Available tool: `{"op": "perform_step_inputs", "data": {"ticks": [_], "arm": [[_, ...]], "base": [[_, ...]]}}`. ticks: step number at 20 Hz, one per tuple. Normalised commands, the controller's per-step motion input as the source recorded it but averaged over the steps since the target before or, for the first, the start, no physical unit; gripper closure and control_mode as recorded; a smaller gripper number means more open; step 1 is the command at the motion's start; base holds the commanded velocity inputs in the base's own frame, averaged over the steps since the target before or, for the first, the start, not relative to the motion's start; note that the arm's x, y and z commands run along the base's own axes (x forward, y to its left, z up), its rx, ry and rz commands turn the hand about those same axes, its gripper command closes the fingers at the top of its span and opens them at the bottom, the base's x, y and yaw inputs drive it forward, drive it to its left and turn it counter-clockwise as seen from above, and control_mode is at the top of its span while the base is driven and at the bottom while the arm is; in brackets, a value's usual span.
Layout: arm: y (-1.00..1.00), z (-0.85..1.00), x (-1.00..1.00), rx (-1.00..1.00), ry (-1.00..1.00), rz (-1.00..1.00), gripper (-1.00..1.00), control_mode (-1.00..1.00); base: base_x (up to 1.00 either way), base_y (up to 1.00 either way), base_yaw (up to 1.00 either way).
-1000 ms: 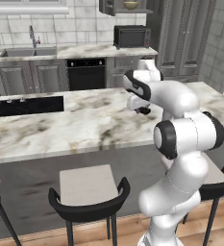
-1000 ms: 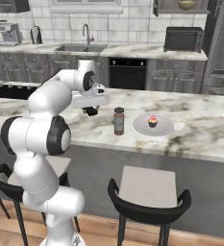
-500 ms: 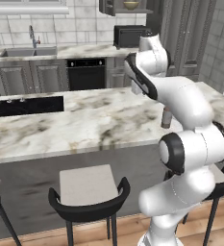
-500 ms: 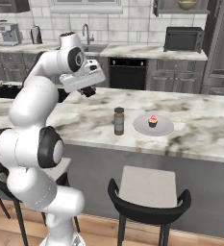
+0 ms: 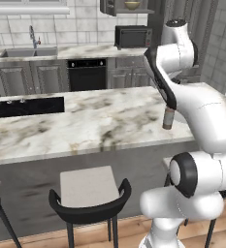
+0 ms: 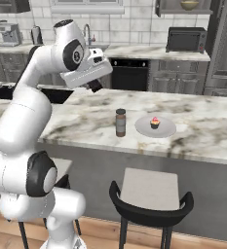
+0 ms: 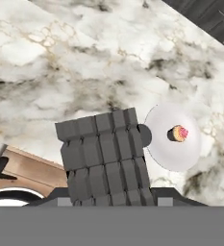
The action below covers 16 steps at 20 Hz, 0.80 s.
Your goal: Take the cinnamon bottle from the cabinet and place it on the dining table, next to the plate with the cupcake. Then take the chocolate from the dining counter and place it on the cupcake plate.
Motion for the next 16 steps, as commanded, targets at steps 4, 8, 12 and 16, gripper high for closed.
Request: {"op": "perform_step_inputs", "data": {"ticks": [4, 8, 12, 16], "arm": [[-0.66, 0.19, -0.61, 0.13, -0.05, -0.02, 1.0, -1.0], [-0.86, 0.07, -0.26, 0.17, 0.0, -0.04, 1.0, -1.0], [-1.0, -0.05, -0.01, 0.16, 0.0, -0.01, 1.0, -1.0], [-0.91, -0.58, 0.05, 0.07, 0.12, 0.0, 1.0, -1.0]], "base": [[0.0, 0.0, 0.0], [0.0, 0.0, 0.0], [0.0, 0.0, 0.0], [0.0, 0.0, 0.0]]}}
